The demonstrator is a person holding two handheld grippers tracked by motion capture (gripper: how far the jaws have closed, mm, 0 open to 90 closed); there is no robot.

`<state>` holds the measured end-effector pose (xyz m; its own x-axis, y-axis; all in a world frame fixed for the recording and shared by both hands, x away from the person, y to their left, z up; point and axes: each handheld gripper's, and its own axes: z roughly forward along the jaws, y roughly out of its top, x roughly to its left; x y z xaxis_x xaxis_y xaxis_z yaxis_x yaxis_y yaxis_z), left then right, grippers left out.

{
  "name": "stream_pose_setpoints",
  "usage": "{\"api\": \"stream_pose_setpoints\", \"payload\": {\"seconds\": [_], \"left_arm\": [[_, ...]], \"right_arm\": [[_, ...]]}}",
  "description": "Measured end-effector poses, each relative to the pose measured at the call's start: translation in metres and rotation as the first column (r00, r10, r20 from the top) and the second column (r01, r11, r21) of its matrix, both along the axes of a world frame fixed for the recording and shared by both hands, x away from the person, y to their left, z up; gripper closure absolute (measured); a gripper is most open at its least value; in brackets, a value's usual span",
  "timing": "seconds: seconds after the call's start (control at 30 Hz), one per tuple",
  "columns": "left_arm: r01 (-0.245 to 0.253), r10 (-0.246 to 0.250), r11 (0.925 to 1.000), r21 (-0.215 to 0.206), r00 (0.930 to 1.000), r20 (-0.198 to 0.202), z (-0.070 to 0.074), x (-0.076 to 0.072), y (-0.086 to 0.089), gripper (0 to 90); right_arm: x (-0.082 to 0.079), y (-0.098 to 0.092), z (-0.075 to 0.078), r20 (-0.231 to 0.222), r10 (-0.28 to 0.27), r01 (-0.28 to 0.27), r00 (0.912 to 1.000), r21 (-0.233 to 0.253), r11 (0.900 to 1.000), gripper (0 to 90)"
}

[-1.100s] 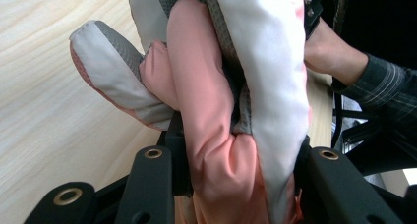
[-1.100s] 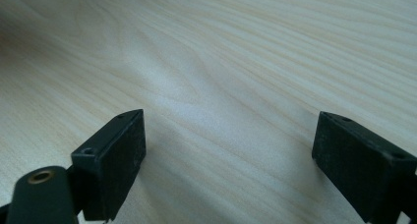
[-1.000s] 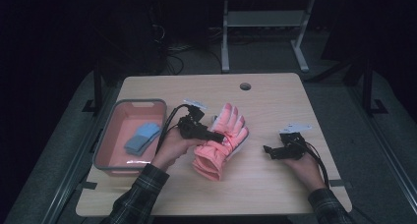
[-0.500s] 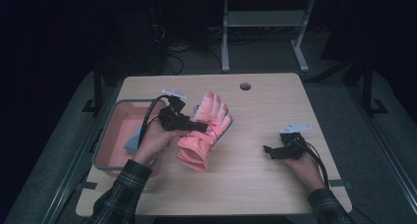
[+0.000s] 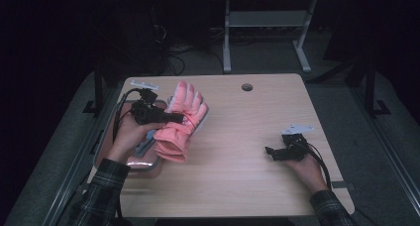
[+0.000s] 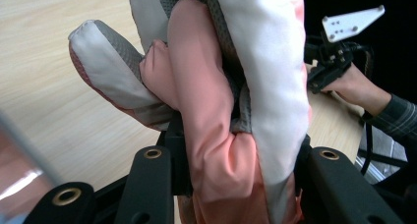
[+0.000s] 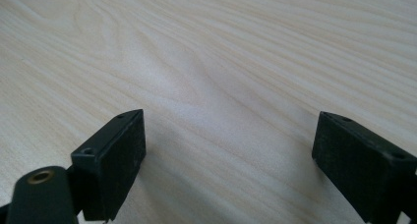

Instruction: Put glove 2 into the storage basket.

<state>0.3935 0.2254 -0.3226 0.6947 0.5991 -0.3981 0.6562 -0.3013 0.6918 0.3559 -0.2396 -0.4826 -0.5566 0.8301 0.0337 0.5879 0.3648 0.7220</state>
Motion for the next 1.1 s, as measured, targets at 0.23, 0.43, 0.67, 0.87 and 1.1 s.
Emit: {"api": "stream_pose_setpoints", "payload": {"seconds": [0.23,0.43,0.67,0.87,1.1], "left_arm": [[-0.067,0.067,0.9977,0.015,0.9978,0.0,0.006,-0.001,0.03,59.9],[-0.125,0.125,0.9918,0.026,0.9921,-0.004,0.006,-0.001,0.06,59.9],[-0.198,0.199,0.9793,0.042,0.9797,-0.021,-0.001,0.001,0.093,59.8],[-0.239,0.243,0.968,0.076,0.9693,-0.042,-0.014,0.004,0.111,59.7],[-0.246,0.257,0.9625,0.114,0.9625,-0.088,-0.039,0.011,0.115,59.1]], "right_arm": [[0.0,0.0,0.0,0.0,0.0,0.0,1.0,0.0,1.0,12.2],[0.0,0.0,0.0,-0.001,0.0,0.0,1.0,0.0,1.0,12.2],[0.0,0.0,0.0,-0.001,-0.001,0.001,1.0,0.0,1.0,12.2],[0.0,0.0,0.0,-0.002,-0.003,0.003,1.0,0.0,1.0,12.2],[0.0,0.0,0.0,-0.001,-0.005,0.005,1.0,0.002,1.0,12.2]]}}
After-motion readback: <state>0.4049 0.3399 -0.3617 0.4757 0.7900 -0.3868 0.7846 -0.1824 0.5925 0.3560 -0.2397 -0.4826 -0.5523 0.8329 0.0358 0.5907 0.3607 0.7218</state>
